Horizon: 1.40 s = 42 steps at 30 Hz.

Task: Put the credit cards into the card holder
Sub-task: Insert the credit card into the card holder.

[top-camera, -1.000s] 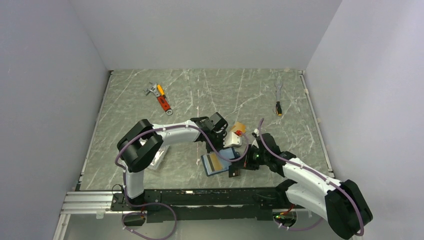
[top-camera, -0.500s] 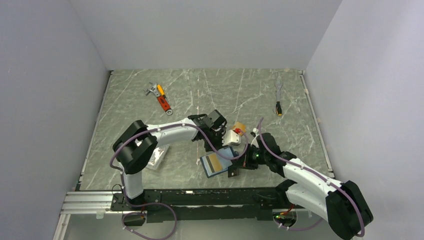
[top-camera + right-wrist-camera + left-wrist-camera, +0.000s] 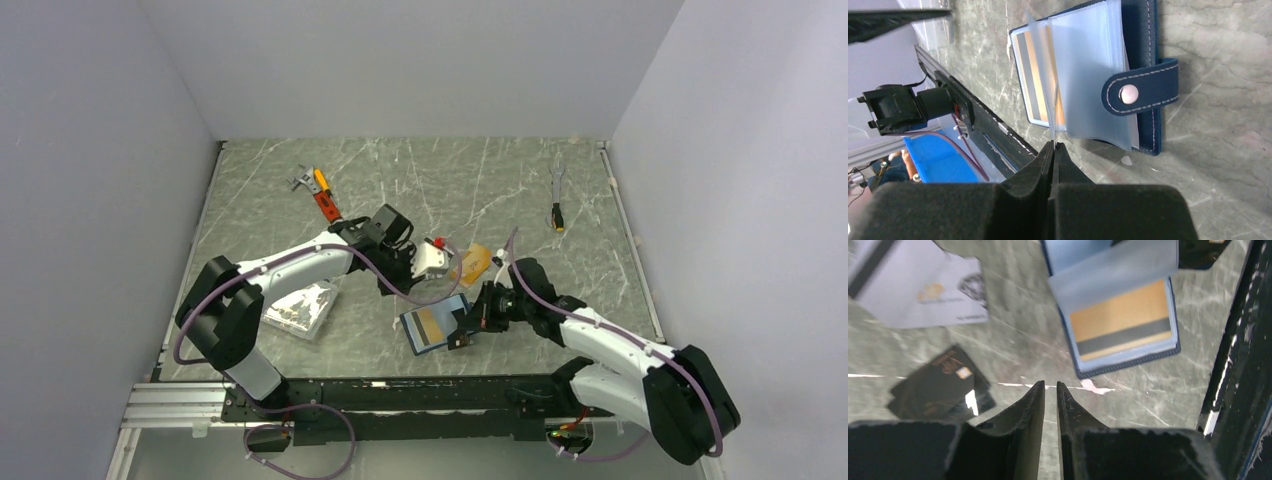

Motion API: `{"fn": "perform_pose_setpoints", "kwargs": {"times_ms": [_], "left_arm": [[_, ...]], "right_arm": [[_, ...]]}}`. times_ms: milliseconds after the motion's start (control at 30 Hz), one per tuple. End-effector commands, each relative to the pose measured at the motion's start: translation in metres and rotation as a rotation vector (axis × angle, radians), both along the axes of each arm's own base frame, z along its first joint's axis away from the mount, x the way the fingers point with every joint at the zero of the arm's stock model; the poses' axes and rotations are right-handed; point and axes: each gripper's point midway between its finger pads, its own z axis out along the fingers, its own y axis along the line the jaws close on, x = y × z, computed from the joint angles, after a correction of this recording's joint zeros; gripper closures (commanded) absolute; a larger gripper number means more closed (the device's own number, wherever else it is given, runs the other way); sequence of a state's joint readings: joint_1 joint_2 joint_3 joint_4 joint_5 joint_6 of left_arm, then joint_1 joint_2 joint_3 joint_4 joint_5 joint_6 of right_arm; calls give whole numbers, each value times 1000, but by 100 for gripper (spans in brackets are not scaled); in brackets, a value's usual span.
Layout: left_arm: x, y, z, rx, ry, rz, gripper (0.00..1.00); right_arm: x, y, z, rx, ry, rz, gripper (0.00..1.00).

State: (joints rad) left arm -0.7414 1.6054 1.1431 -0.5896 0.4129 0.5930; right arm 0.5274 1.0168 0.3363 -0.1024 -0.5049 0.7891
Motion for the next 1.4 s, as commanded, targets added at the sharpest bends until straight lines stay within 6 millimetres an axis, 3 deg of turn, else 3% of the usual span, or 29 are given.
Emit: {"fn": "perform_pose_setpoints", "kwargs": {"times_ms": [0,300,467,600,733,867,1067,1367], "left_arm": [[-12,11,-10,28,-1,-52,80],[-9,21,-18,53,-9,-57,83],[-7,17,-17,50,7,-54,84],[-8,9,-11,17,13,-70,84],[-14,-2,-4,-13,-19,-128,84],[-30,-8,-9,-8,-70,-220,83],[-57,-14,-21,17,-106,-325,82],[-94,-40,-26,36,-106,-444,81]], "right_arm": [[14,21,22,63,-78,68,100],[-3,57,20,55,-71,256,100],[-7,53,8,-6,-46,263,100],[1,48,-1,-55,-22,230,100],[13,52,13,7,-38,240,100],[45,36,34,23,-106,178,100],[70,28,19,-13,-132,104,100],[69,24,-12,-41,-97,78,100]]}}
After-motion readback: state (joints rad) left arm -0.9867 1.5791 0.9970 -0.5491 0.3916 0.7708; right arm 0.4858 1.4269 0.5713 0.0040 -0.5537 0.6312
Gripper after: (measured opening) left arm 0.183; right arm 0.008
